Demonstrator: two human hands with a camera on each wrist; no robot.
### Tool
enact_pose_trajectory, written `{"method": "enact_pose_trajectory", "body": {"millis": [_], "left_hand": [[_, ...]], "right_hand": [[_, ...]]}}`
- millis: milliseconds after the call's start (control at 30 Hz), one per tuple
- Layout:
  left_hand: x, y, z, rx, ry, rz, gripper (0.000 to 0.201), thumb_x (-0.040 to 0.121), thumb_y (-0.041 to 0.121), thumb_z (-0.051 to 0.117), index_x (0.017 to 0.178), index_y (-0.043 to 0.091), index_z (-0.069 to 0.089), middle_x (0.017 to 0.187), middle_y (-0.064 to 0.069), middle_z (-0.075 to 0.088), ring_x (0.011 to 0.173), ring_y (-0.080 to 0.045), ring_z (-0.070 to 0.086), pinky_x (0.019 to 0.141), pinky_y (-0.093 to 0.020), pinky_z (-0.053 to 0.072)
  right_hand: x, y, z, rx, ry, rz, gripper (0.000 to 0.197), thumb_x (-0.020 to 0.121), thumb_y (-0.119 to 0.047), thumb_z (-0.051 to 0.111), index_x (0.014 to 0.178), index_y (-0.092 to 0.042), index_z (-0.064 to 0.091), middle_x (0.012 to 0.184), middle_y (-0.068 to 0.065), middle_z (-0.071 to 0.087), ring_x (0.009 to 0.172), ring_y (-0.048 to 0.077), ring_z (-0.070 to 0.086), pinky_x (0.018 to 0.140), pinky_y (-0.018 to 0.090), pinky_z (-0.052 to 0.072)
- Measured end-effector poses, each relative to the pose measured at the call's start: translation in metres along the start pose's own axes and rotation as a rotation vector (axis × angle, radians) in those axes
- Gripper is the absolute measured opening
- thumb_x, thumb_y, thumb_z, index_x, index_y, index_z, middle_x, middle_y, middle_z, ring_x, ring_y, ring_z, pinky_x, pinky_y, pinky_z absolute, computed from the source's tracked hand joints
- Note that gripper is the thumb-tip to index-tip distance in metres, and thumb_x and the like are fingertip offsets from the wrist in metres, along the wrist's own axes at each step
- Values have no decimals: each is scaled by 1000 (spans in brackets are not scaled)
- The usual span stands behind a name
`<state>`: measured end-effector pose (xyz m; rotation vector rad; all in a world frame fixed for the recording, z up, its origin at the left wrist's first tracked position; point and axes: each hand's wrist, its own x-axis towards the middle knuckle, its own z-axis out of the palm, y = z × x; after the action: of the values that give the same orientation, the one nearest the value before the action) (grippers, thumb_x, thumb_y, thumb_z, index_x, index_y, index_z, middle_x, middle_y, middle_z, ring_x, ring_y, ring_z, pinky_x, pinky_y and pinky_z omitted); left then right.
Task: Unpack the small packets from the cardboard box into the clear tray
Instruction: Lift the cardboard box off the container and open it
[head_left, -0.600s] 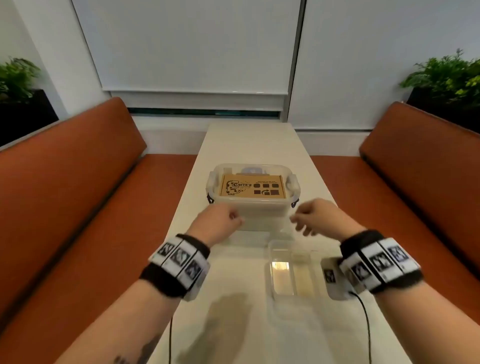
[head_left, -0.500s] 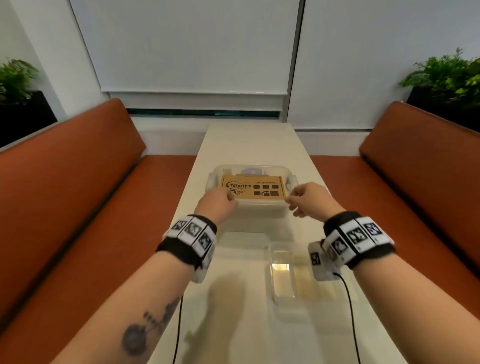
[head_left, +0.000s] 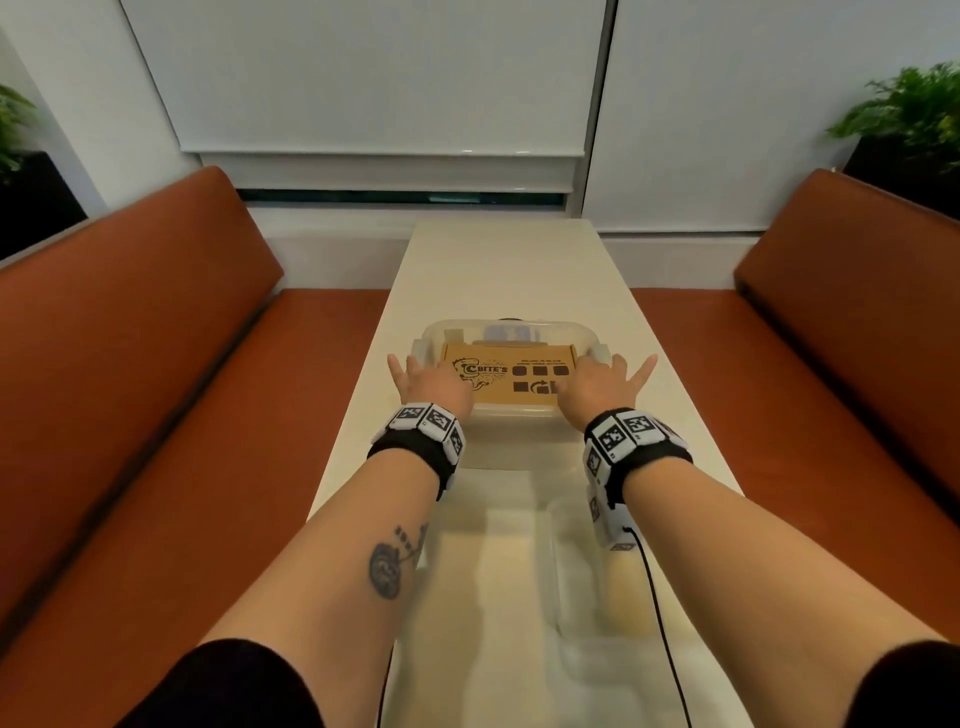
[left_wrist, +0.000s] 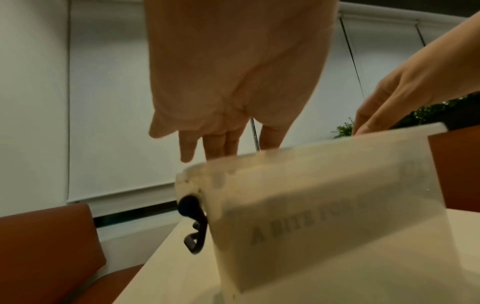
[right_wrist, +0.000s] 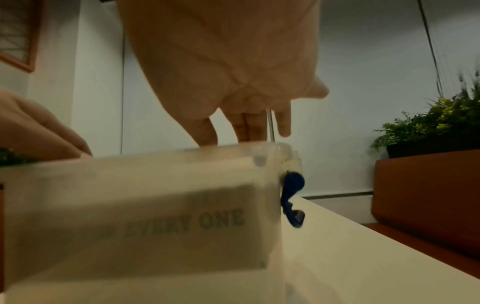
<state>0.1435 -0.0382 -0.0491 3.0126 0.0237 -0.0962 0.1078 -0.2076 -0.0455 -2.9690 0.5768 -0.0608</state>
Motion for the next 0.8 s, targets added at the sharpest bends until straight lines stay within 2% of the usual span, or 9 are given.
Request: {"method": "enact_pose_trajectory", "body": {"millis": [133, 233, 333, 400, 467, 667, 800], "left_hand": [[7, 2, 12, 30, -13, -36, 47, 96, 47, 33, 124, 21, 61, 137, -9, 51, 140, -32, 21, 114, -53, -13], [10, 5, 13, 20, -44, -75, 47, 96, 46, 33, 125, 22, 61, 141, -8, 47, 142, -31, 15, 113, -54, -15], [13, 4, 14, -40, -77, -101, 47, 94, 47, 37, 128, 21, 57, 147, -7, 39, 145, -29, 7, 111, -56, -18], [15, 2, 14, -80, -91, -105, 51, 92, 51, 40, 131, 20, 53, 152, -9, 31, 146, -28, 3, 111, -56, -18], [16, 0, 14, -113, -95, -105, 55, 91, 54, 43, 132, 18, 50, 153, -11, 28, 147, -28, 1, 111, -56, -17], [14, 0, 14, -179, -61, -90, 63, 90, 57, 46, 139, 17, 40, 151, -9, 33, 147, -30, 4, 113, -55, -13], [14, 0, 19, -272, 39, -97, 60, 87, 57, 53, 134, 21, 42, 143, -8, 45, 146, -28, 8, 114, -53, -10]], "right_hand": [[5, -2, 12, -82, -38, -13, 44, 97, -39, 27, 108, -17, 63, 114, 2, 62, 129, 32, 37, 107, 61, -21], [7, -2, 20, -19, -49, 5, 49, 97, -44, 22, 116, -23, 63, 128, 3, 55, 138, 33, 25, 105, 61, -22], [9, -1, 24, 91, -53, 50, 45, 96, -45, 29, 122, -23, 59, 138, 4, 47, 142, 28, 15, 106, 61, -20], [12, 1, 25, 127, -49, 83, 51, 94, -51, 32, 127, -19, 54, 140, 6, 44, 143, 25, 13, 109, 60, -18], [14, 3, 26, 155, -27, 86, 52, 93, -55, 37, 129, -20, 49, 139, 6, 46, 143, 25, 15, 110, 61, -15], [14, 6, 26, 269, 53, 71, 60, 83, -63, 52, 124, -19, 48, 127, 4, 56, 139, 26, 25, 111, 59, -10], [12, 6, 27, 365, 123, 74, 60, 79, -63, 57, 119, -20, 48, 121, 2, 59, 136, 25, 29, 112, 57, -10]]}}
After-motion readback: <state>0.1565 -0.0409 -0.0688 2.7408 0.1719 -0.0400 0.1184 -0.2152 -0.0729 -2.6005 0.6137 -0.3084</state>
